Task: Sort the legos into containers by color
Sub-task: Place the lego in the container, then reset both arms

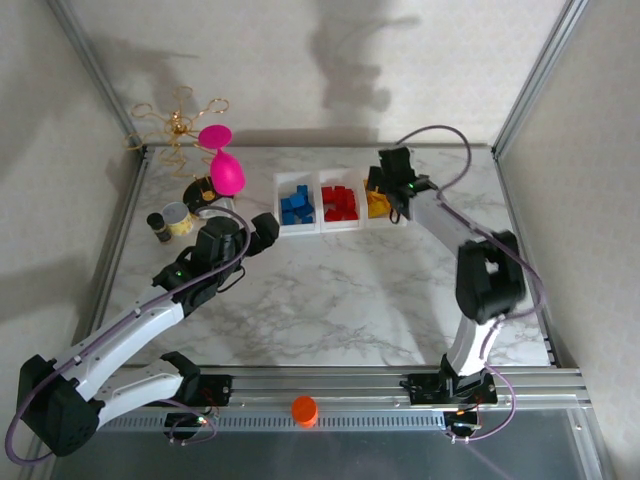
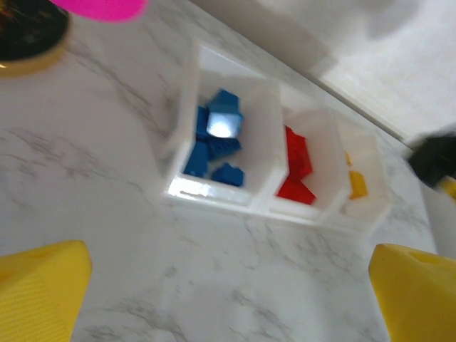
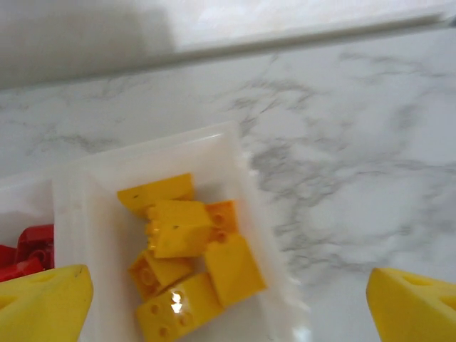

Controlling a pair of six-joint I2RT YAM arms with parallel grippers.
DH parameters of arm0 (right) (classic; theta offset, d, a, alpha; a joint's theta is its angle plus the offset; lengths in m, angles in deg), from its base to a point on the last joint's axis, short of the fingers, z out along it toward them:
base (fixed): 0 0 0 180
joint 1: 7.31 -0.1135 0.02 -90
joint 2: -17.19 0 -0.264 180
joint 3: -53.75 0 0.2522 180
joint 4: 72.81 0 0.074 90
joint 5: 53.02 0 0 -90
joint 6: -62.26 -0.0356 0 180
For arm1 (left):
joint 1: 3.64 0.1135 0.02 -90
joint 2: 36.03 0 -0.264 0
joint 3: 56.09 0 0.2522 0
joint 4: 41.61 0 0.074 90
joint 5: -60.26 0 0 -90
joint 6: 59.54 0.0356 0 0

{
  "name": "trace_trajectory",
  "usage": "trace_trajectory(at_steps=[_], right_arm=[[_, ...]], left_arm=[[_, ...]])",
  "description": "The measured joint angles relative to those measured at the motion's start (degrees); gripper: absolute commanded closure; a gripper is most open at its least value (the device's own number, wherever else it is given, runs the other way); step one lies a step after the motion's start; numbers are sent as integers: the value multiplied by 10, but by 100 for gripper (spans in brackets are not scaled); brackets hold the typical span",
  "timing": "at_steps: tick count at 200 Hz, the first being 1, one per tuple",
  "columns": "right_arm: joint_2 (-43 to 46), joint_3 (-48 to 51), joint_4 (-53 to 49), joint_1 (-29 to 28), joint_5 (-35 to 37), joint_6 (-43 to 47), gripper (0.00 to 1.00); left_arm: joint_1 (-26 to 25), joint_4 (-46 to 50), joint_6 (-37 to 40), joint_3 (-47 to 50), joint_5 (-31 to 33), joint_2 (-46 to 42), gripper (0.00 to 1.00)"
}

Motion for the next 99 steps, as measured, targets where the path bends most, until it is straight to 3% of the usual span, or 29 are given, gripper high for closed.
trace_trajectory(at_steps=[43, 76, 99], right_arm=[[211, 251, 137, 32, 107, 28, 1], [240, 389, 232, 81, 147, 62, 1], [242, 462, 301, 119, 136, 80, 1]], left_arm=[[73, -13, 52, 21, 164, 0, 0], [139, -110, 120, 134, 266, -12, 0], [185, -211, 183, 215, 290, -9, 0]])
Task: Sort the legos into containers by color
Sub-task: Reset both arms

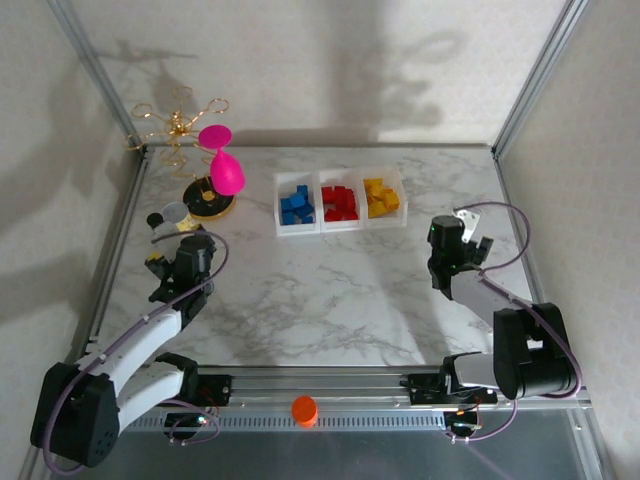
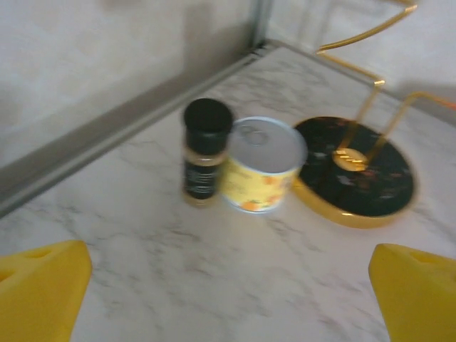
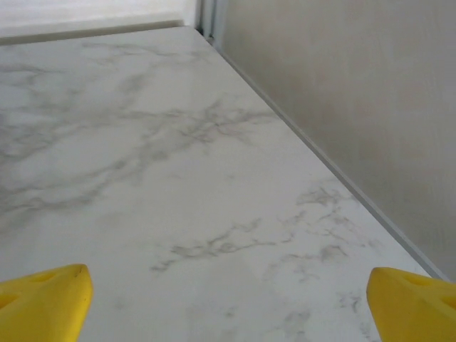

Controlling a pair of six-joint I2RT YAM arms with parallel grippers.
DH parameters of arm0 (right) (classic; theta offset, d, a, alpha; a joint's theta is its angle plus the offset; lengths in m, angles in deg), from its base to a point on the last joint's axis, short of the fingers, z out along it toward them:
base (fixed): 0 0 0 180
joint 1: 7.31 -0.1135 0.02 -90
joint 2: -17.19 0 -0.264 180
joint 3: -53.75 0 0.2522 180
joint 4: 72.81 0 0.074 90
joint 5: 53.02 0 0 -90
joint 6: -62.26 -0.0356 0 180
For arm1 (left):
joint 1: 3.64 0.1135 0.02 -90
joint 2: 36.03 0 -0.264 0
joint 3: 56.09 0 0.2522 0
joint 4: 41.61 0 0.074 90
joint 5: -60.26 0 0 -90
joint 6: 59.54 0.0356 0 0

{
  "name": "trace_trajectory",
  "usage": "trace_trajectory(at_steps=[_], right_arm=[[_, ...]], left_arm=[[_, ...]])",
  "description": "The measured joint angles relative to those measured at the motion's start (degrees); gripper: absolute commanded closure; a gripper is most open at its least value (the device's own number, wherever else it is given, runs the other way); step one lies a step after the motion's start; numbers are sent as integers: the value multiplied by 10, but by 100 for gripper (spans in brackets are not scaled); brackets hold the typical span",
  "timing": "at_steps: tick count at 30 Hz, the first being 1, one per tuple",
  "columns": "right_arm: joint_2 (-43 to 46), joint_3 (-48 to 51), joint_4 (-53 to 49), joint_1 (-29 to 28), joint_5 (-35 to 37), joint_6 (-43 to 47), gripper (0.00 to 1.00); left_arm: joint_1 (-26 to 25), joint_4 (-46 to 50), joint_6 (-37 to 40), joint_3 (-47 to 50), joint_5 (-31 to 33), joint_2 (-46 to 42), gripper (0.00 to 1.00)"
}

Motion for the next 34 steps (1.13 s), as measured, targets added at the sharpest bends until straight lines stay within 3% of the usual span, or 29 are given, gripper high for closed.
trace_trajectory(at_steps=[4, 9, 16, 22, 34], right_arm=[[-12, 75, 129, 30, -52, 30, 1], [-47, 141, 304, 48, -157, 62, 1], [-115, 160, 454, 61, -254, 82, 1], [-125, 173, 515, 71, -273, 82, 1], [-126, 173, 530, 71, -281, 82, 1]], left_arm=[[50, -142, 49, 60, -1, 39, 0], [57, -345, 106, 122, -30, 122, 0], [74, -576, 140, 151, -134, 245, 0], [72, -618, 161, 126, -188, 308, 0], [72, -635, 168, 122, -203, 309, 0]])
